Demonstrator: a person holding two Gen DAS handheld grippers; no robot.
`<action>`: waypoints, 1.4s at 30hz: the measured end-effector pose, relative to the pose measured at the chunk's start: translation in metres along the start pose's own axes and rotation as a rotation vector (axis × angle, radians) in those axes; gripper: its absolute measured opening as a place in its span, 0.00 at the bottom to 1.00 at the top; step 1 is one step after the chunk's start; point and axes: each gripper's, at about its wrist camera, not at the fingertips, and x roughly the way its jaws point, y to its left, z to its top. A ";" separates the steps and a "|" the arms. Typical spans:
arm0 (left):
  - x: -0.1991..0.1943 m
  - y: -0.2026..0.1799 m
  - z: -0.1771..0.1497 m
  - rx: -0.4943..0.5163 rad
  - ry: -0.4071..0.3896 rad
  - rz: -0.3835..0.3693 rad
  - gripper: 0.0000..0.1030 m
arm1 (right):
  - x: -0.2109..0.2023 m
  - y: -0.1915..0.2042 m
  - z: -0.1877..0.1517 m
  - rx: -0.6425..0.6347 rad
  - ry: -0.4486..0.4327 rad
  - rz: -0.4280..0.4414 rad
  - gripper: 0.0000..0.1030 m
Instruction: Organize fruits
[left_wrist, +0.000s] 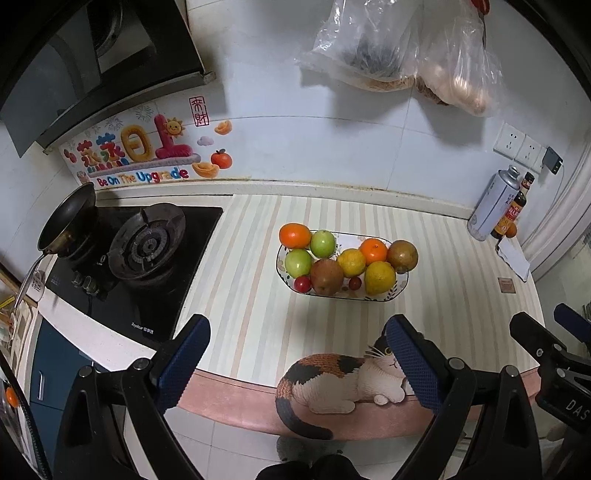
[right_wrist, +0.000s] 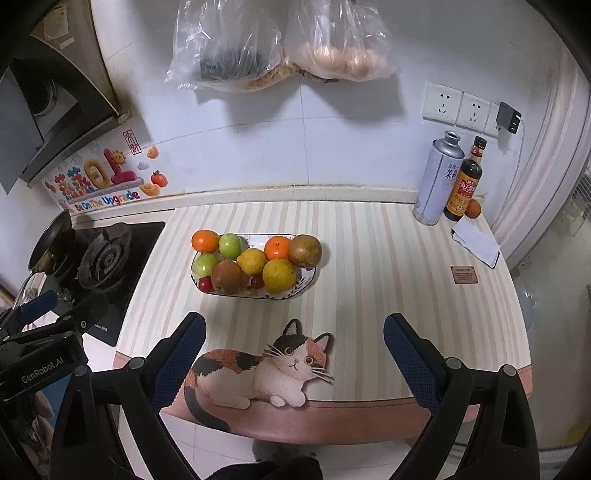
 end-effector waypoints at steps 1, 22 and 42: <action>0.001 0.000 0.000 0.001 0.000 0.001 0.95 | 0.001 0.000 0.000 0.000 0.004 0.002 0.96; -0.009 0.002 -0.002 0.002 -0.031 0.012 0.95 | -0.004 0.007 0.003 -0.023 -0.012 0.011 0.96; -0.016 0.004 -0.003 0.011 -0.031 -0.001 0.95 | -0.008 0.015 0.001 -0.026 0.000 0.021 0.96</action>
